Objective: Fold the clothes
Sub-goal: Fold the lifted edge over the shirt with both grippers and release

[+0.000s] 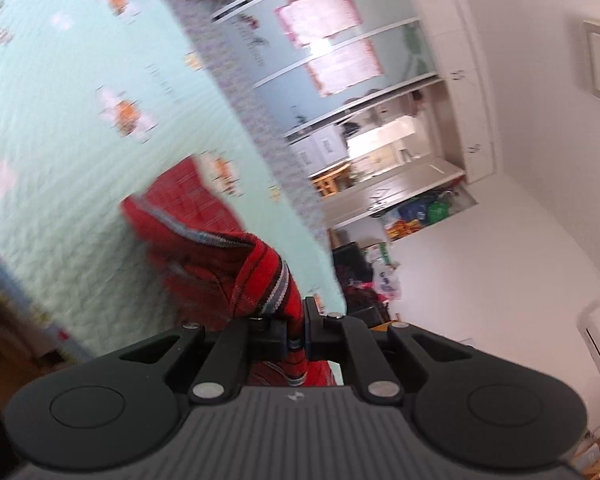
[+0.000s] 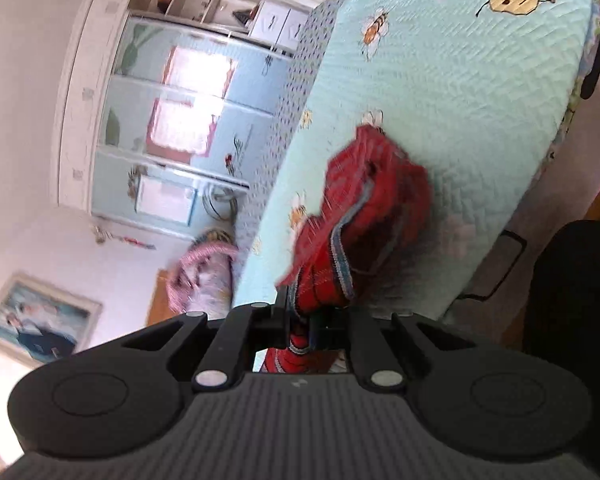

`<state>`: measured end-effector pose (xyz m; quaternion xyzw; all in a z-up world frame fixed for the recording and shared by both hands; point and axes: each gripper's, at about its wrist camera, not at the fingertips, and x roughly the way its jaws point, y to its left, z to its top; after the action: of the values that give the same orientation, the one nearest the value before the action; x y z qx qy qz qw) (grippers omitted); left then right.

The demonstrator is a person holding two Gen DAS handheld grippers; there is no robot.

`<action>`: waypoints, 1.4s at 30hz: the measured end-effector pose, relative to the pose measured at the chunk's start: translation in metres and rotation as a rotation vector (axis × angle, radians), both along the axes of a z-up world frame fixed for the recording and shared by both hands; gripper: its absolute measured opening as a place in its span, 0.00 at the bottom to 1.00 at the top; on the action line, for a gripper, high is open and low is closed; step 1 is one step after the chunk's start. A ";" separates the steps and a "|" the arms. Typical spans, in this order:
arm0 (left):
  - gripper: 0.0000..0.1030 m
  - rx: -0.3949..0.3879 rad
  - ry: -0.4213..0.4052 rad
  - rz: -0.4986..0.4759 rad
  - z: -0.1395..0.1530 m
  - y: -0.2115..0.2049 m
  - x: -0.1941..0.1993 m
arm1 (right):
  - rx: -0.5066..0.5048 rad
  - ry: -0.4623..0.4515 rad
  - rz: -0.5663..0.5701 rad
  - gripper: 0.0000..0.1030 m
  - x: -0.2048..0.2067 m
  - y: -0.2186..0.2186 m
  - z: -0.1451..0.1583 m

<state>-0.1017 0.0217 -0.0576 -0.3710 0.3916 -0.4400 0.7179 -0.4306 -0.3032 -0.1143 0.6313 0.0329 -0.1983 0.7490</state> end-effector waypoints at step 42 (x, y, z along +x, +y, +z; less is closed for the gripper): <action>0.56 0.325 0.208 -0.107 -0.096 -0.283 0.347 | 0.084 -0.082 -0.114 0.54 0.284 -0.325 -0.089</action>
<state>0.2453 -0.2615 -0.1534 -0.2723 0.5485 -0.3678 0.6998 -0.1463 -0.6278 -0.2028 0.6706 -0.0256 -0.2132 0.7101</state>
